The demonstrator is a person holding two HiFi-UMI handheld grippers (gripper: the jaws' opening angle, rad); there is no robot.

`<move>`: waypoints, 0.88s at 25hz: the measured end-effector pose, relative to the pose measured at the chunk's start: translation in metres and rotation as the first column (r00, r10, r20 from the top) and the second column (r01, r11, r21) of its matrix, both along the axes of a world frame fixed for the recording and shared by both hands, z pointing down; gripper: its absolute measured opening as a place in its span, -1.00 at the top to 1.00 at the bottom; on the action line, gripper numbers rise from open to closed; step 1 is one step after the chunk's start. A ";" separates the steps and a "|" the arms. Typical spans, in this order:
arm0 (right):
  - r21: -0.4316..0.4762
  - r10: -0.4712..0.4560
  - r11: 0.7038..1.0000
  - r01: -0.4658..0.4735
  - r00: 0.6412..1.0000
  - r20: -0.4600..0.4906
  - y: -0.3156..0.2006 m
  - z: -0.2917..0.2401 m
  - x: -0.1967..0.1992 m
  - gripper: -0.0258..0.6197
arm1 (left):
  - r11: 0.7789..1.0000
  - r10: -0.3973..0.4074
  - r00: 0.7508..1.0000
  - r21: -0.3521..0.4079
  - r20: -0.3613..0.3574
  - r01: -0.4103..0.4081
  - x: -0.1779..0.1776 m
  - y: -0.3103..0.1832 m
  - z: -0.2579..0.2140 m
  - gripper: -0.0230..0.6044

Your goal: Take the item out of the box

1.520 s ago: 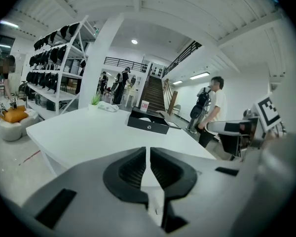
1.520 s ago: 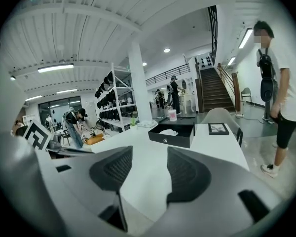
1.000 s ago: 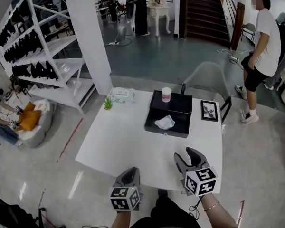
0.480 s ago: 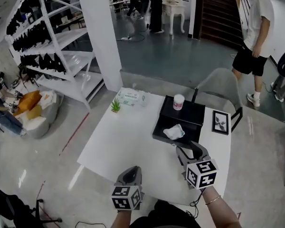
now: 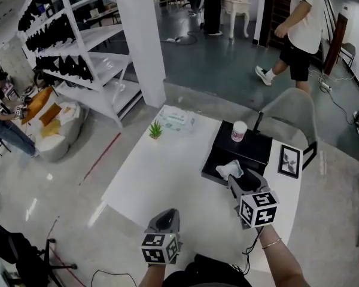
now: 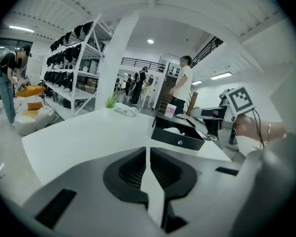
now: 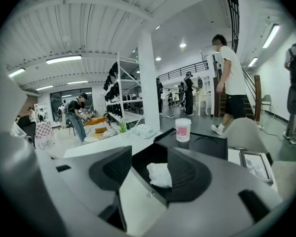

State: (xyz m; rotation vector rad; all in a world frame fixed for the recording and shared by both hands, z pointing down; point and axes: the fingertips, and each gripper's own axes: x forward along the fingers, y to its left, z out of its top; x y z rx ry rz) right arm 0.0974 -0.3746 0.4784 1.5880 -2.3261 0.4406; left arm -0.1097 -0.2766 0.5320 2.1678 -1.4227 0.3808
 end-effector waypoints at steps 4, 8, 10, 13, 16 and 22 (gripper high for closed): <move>-0.033 -0.014 0.999 0.013 1.000 -0.015 -0.013 0.013 -0.001 0.21 | 1.000 -0.013 1.000 -0.011 -0.001 0.013 -0.002 -0.007 0.004 0.84; -0.069 -0.029 0.997 0.026 0.999 -0.032 -0.024 0.027 -0.001 0.18 | 1.000 -0.017 1.000 -0.014 -0.002 0.017 0.001 -0.014 0.006 0.84; -0.088 -0.036 0.996 0.032 0.999 -0.035 -0.029 0.033 -0.002 0.17 | 1.000 -0.016 1.000 -0.017 -0.002 0.016 0.003 -0.017 0.007 0.84; -0.110 -0.043 0.993 0.039 0.998 -0.039 -0.037 0.041 -0.002 0.15 | 1.000 -0.015 1.000 -0.025 -0.004 0.015 0.005 -0.021 0.008 0.84; -0.134 -0.055 0.990 0.047 0.997 -0.054 -0.044 0.051 -0.002 0.13 | 0.999 -0.021 1.000 -0.034 -0.004 0.020 0.006 -0.023 0.011 0.84; -0.191 -0.080 0.979 0.066 0.995 -0.067 -0.055 0.071 -0.003 0.04 | 0.998 -0.034 0.999 -0.049 -0.003 0.034 0.004 -0.025 0.016 0.83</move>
